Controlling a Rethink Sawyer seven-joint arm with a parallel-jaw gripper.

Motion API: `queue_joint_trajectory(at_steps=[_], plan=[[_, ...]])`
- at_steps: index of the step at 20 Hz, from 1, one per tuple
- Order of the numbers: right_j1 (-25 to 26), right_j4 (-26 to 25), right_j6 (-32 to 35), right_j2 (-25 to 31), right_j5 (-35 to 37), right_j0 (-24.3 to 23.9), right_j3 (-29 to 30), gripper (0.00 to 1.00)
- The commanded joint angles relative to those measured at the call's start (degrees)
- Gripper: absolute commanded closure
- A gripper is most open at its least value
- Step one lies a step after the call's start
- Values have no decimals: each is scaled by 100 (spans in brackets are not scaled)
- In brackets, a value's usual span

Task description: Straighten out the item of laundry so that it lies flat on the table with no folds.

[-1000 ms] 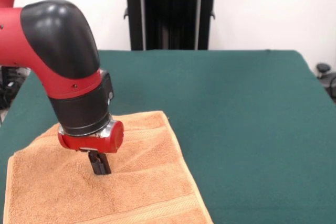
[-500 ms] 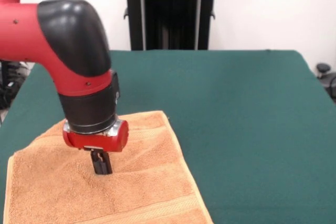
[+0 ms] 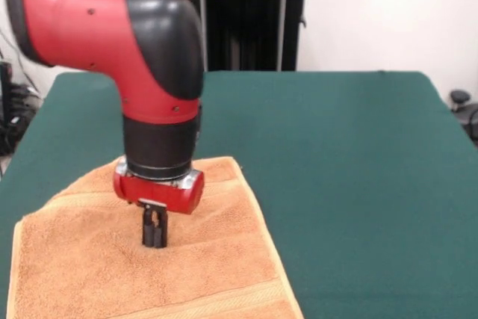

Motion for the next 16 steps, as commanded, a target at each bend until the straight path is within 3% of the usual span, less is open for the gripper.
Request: queue_joint_trajectory(at_steps=[1, 5, 7, 11, 16], plan=[[830, 961, 2963, -746, -420, 1348, 1101, 100], [934, 1322, 3299, -1294, -336, 1941, 883, 100], [1243, 1512, 3625, -1764, -513, 2374, 558, 100], [1786, 2227, 4248, -2176, -697, 2838, 190, 100], [1800, 2632, 4253, -2391, -357, 3064, 163, 100]])
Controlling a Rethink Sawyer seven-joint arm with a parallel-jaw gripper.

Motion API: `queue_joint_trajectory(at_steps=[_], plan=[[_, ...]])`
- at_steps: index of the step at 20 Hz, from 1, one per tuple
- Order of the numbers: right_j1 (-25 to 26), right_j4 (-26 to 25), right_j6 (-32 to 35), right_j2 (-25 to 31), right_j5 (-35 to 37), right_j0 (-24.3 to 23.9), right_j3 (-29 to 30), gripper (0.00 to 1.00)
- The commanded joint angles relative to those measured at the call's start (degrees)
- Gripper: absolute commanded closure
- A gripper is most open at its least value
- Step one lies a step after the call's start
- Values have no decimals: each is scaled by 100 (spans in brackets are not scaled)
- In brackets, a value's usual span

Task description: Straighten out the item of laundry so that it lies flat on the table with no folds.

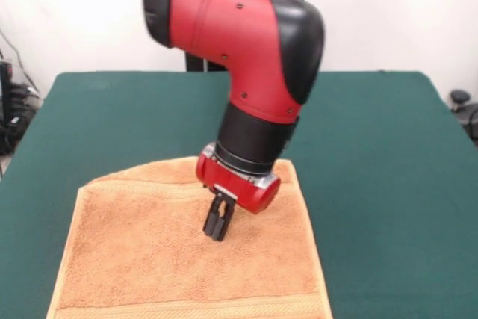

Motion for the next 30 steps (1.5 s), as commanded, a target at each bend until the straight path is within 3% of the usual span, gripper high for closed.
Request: queue_joint_trajectory(at_steps=[1, 6, 10, 12, 17, 20, 24, 30], plan=[[1077, 893, 1947, -31, 295, 709, 226, 100], [1117, 1225, 1968, -161, 444, 863, 225, 100], [1316, 1617, 2291, -766, 961, 1345, 47, 100], [1268, 1776, 2240, -717, 847, 1354, 183, 100], [634, 1816, 1984, -808, 837, 1642, 1055, 100], [139, 1800, 1803, -525, 467, 1606, 1707, 100], [-134, 1746, 1689, -305, -9, 1576, 2167, 100], [-859, 1674, 1475, -50, -94, 1481, 2839, 100]])
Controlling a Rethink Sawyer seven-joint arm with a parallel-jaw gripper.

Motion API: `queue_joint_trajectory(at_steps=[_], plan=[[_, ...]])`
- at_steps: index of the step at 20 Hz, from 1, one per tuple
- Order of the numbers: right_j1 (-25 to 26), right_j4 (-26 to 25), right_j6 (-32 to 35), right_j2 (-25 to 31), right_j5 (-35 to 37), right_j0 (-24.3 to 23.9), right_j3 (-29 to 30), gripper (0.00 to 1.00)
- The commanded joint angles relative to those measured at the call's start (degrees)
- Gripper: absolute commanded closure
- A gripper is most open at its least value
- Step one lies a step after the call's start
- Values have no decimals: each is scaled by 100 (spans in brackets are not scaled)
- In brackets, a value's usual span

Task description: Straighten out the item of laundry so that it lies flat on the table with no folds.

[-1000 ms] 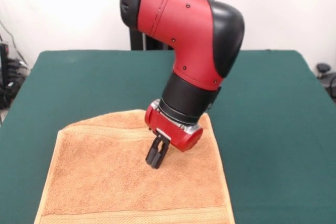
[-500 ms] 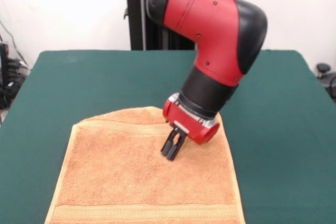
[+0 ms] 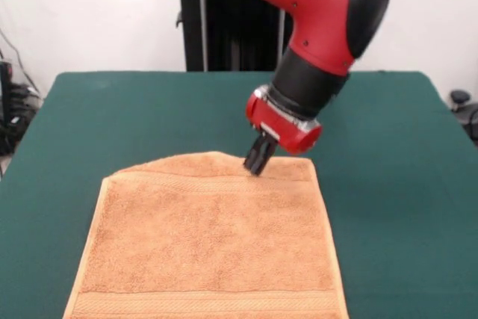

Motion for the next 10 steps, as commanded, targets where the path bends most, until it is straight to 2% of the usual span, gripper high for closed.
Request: queue_joint_trajectory(at_steps=[1, 3, 6, 10], plan=[[-752, 147, 1131, 1036, -126, -17, 1430, 100], [-944, 44, 918, 1196, -185, -230, 1576, 100], [-1131, -328, 170, 1931, -394, -1084, 1622, 100], [-768, -757, -651, 2969, -295, -2303, 1249, 100]])
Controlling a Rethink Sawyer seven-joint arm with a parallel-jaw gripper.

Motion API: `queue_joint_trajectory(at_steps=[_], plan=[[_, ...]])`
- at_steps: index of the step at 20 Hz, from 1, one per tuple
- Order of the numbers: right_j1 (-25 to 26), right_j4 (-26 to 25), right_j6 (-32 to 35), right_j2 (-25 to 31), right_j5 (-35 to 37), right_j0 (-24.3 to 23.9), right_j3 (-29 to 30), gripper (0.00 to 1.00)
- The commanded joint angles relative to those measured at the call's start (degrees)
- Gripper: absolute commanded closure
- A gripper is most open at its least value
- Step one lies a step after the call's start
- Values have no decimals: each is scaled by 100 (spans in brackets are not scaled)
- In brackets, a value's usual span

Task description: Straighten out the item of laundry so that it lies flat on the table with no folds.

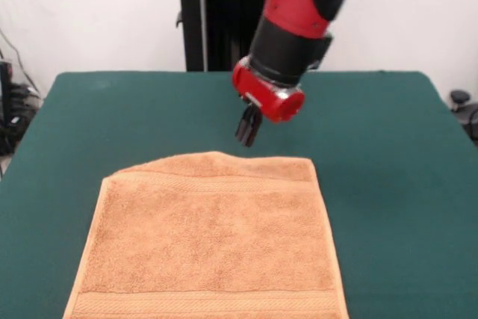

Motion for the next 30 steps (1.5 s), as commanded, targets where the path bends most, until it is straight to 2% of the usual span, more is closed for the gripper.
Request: queue_joint_trajectory(at_steps=[1, 4, 7, 10, 12, 15, 19, 22, 24, 27, 30], plan=[[345, -555, -737, 2142, -9, -1441, 162, 100], [676, -975, -852, 2157, 146, -1746, -319, 100], [844, -1347, -842, 1878, 344, -1754, -743, 100], [887, -1600, -909, 2090, 516, -2018, -923, 100], [1013, -1714, -774, 2070, 536, -2005, -1138, 100], [1506, -1975, -531, 1878, 123, -1905, -1660, 100], [2196, -2460, -602, 2098, -628, -2240, -2283, 100], [2208, -2676, -561, 2211, -570, -2361, -2338, 100], [2102, -2539, -162, 2278, -502, -2332, -2108, 100], [2020, -2040, 989, 1965, -724, -1793, -1796, 100], [2254, -1306, 2394, 828, -589, -563, -2040, 100]])
